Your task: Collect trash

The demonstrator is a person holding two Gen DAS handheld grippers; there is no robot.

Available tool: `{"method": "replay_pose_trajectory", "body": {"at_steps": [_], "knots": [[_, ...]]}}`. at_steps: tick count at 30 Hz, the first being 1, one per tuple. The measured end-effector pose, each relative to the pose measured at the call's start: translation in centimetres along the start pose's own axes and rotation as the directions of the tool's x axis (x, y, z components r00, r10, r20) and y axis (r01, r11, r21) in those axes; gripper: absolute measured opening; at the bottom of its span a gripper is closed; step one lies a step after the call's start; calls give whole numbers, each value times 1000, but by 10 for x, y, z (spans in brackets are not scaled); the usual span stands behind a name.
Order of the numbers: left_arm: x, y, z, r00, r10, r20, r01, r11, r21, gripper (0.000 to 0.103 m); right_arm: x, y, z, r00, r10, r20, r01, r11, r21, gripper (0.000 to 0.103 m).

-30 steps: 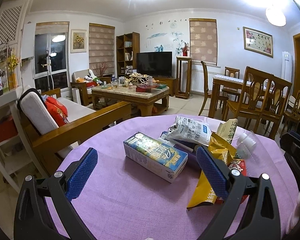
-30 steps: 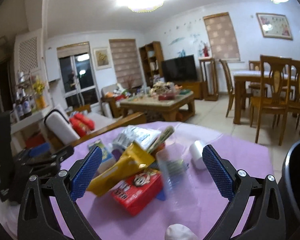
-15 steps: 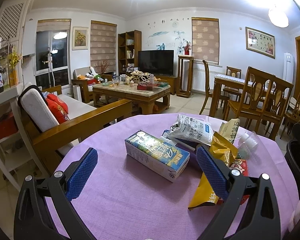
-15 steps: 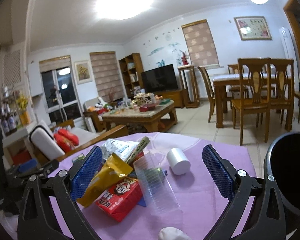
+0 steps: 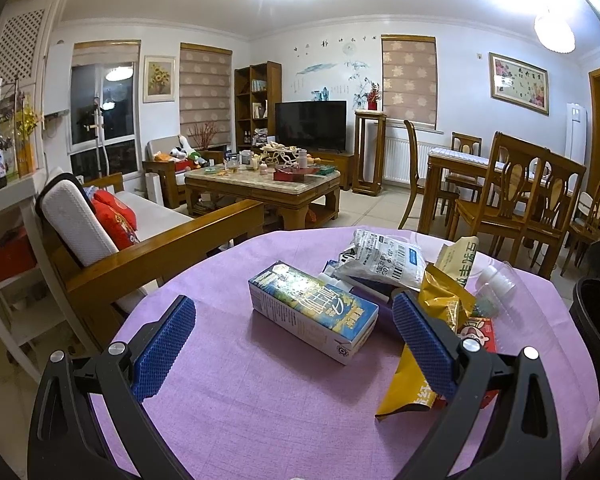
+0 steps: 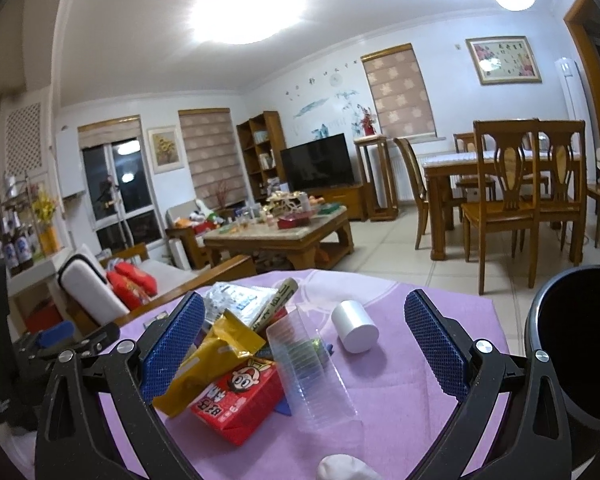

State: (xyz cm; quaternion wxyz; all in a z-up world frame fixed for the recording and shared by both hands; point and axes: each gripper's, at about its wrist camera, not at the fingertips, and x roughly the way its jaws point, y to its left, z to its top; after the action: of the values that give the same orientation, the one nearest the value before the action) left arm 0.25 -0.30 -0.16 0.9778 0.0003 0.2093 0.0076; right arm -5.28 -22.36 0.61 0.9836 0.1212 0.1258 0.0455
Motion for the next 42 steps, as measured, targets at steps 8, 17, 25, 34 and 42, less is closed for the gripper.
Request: {"method": "replay_pose_trajectory", "body": {"at_steps": [8, 17, 25, 34, 42], "knots": [[0, 0, 0, 1000, -3, 1, 3, 1000, -1, 98, 6, 3, -1, 1000, -16, -20, 15, 1000, -12, 99], [-1, 3, 0, 1000, -27, -10, 27, 999, -43, 98, 16, 6, -3, 998, -43, -39, 41, 998, -43, 99], [-1, 0, -1, 999, -31, -13, 30, 999, -35, 98, 20, -7, -6, 998, -24, -50, 24, 1000, 12, 99], [4, 12, -6, 974, -211, -78, 205, 976, -75, 98, 32, -25, -5, 979, 158, -130, -142, 982, 124, 99], [2, -28, -17, 951, -251, -180, 277, 951, 136, 98, 72, -40, -12, 889, 128, -440, -117, 992, 54, 86]]}}
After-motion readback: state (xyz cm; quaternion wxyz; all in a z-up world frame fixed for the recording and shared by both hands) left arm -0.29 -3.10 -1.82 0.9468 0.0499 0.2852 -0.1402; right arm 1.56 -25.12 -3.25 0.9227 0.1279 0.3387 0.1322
